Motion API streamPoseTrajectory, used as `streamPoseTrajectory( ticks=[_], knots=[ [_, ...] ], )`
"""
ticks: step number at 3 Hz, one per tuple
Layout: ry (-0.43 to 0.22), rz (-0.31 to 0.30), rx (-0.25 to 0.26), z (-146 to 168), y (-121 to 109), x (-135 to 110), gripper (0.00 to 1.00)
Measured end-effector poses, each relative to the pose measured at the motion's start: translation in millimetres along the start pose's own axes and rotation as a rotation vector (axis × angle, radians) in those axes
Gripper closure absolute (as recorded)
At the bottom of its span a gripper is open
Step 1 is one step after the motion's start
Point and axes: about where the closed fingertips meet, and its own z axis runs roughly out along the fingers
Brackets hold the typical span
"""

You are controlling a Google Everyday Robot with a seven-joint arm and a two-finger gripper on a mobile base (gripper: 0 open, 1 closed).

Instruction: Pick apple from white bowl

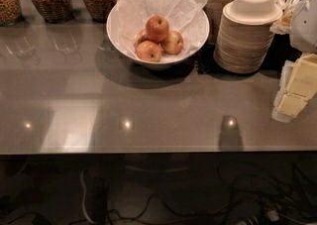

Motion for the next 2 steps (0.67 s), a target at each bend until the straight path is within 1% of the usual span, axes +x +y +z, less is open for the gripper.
streamPoseTrajectory(
  ticks=[1,2],
  knots=[
    [0.000,0.000,0.000,0.0,-0.1,-0.1,0.00],
    [-0.039,-0.006,0.031,0.2,-5.6,-6.0,0.00]
  ],
)
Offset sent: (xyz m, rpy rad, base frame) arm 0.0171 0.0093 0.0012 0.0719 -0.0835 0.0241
